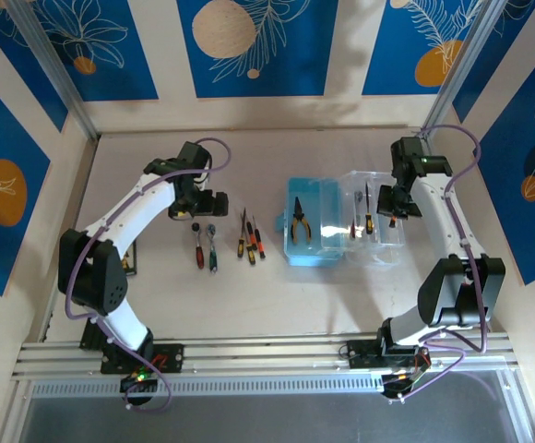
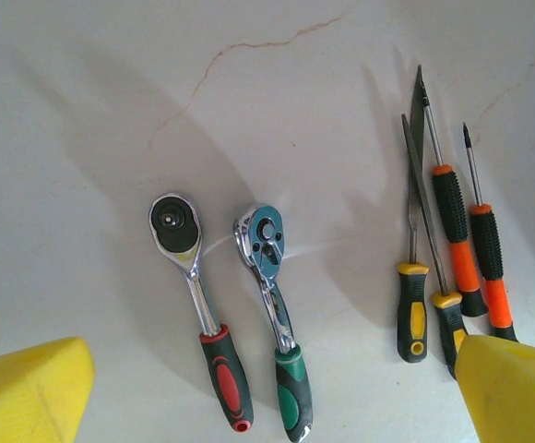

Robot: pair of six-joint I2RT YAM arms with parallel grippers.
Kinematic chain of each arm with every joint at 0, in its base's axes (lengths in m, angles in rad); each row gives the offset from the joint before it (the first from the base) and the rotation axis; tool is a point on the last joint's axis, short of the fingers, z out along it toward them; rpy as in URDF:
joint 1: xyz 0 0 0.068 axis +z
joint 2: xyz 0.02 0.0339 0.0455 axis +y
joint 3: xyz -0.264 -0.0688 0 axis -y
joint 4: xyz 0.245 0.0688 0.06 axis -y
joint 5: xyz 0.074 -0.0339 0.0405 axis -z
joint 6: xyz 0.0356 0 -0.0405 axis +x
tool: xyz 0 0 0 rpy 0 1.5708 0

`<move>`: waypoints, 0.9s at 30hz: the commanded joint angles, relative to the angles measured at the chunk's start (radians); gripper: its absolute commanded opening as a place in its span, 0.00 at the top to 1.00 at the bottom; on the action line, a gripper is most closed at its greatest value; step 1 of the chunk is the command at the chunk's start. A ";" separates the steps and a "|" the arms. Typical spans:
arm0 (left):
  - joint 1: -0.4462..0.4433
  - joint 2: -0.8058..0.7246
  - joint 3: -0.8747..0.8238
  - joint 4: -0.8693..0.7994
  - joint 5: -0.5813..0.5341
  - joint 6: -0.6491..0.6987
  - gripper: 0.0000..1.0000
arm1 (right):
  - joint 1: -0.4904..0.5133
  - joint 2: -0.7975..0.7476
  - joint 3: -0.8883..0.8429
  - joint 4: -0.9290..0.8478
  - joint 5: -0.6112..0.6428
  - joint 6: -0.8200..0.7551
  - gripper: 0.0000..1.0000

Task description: Pack the tool kit

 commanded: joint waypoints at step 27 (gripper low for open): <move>0.004 0.012 -0.066 -0.019 -0.018 0.006 0.00 | 0.061 0.003 0.021 -0.013 0.090 -0.013 0.31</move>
